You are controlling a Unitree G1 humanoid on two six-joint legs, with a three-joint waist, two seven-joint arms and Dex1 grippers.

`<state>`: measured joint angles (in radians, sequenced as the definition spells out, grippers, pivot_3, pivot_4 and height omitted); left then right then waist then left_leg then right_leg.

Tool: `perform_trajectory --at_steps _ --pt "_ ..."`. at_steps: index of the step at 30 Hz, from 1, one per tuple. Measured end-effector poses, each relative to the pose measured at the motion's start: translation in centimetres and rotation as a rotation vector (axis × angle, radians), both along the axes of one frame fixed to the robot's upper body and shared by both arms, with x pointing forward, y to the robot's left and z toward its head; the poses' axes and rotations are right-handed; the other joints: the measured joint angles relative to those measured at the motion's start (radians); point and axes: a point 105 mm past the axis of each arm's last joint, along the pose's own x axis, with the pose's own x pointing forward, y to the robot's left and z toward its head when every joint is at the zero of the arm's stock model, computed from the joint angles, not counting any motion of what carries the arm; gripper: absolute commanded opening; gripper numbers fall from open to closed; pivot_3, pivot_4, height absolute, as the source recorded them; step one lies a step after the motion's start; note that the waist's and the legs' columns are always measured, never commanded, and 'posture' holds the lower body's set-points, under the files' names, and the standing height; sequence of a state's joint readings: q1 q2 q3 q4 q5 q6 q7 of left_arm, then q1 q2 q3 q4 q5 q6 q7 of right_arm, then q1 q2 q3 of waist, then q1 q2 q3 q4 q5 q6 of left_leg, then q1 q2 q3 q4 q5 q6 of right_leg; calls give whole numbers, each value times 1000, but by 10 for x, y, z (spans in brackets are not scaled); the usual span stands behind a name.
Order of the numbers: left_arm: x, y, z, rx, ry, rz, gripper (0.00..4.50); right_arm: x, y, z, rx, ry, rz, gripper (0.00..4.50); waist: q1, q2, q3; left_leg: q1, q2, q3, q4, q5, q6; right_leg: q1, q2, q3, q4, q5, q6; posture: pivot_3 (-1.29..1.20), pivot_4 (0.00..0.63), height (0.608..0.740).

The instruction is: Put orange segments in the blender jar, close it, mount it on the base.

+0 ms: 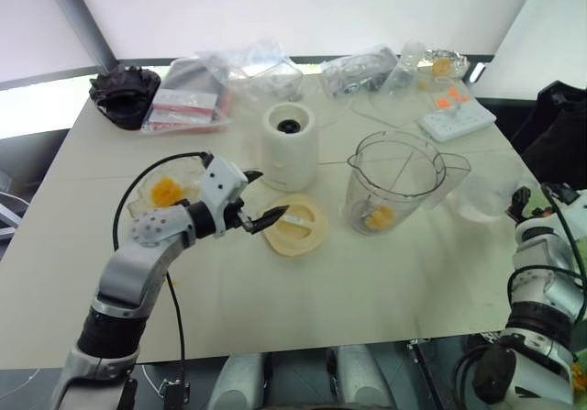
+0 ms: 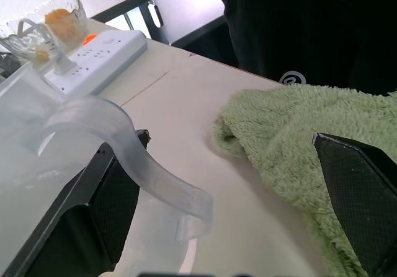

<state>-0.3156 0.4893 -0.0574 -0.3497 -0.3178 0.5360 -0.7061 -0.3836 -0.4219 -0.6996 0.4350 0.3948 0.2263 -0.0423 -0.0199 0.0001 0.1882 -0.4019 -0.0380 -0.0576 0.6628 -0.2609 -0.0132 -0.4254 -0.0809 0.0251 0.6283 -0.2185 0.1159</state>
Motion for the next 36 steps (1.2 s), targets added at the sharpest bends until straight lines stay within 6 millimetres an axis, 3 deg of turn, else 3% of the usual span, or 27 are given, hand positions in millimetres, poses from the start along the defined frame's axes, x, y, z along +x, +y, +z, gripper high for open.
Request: perform_trajectory --at_steps 9,20,25,30,36 --pt "-1 -1 -1 2 2 -6 4500 -16 -5 -18 0 80 -24 4081 -1 0 0 0 0 0 0 0 0 0 0 0 0 0 0 0 150 740" --pt "0 -3 2 3 -4 -19 4500 -36 1 -13 -26 131 -8 4081 4 0 0 0 0 0 0 0 0 0 0 0 0 -1 -1 0 150 740" --pt "0 -4 1 2 -2 -24 4500 -44 13 -9 -31 172 31 4081 4 0 0 0 0 -1 0 0 0 0 0 0 0 -1 -2 0 150 740" --pt "7 -1 -2 4 6 -34 4500 -55 31 -13 -23 297 133 4081 7 0 0 0 0 -1 0 0 0 1 0 0 0 -2 -3 0 150 740" --pt "13 2 -4 42 6 -92 4500 -68 50 14 -164 446 397 4081 8 0 0 0 0 -1 0 0 0 1 0 0 -2 -2 -3 0 150 740"
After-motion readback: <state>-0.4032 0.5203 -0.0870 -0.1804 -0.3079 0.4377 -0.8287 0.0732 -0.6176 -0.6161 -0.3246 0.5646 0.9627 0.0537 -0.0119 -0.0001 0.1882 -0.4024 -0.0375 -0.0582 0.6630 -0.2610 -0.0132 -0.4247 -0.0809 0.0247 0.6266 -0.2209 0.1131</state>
